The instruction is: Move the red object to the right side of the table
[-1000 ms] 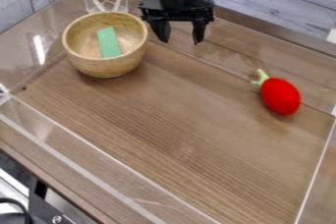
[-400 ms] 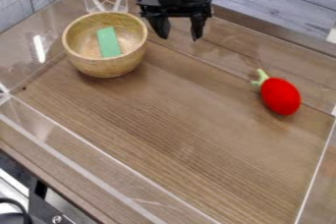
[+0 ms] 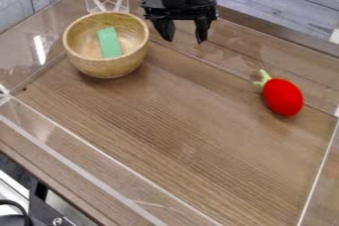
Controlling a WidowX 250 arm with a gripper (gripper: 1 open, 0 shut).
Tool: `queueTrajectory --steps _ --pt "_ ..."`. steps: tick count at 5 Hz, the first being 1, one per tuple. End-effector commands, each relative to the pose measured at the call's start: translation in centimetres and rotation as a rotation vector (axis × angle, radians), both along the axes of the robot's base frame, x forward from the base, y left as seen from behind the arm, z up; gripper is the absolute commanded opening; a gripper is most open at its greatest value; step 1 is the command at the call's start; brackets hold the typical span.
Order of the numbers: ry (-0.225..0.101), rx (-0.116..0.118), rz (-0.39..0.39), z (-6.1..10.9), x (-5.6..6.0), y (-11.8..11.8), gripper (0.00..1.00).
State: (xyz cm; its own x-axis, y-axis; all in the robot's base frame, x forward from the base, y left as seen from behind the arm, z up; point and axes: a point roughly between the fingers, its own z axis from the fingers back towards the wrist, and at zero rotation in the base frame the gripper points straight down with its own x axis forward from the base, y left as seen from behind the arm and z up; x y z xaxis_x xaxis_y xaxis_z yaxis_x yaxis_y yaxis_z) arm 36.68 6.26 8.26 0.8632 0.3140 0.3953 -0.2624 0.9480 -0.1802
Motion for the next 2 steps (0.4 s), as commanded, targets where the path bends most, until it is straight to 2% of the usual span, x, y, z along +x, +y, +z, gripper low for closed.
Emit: queueTrajectory --steps 1,2 --pt "-0.039 0.012 -0.005 1.12 0.49 0.12 1.00" --pt "-0.036 0.012 0.059 1.93 0.45 0.32 1.00"
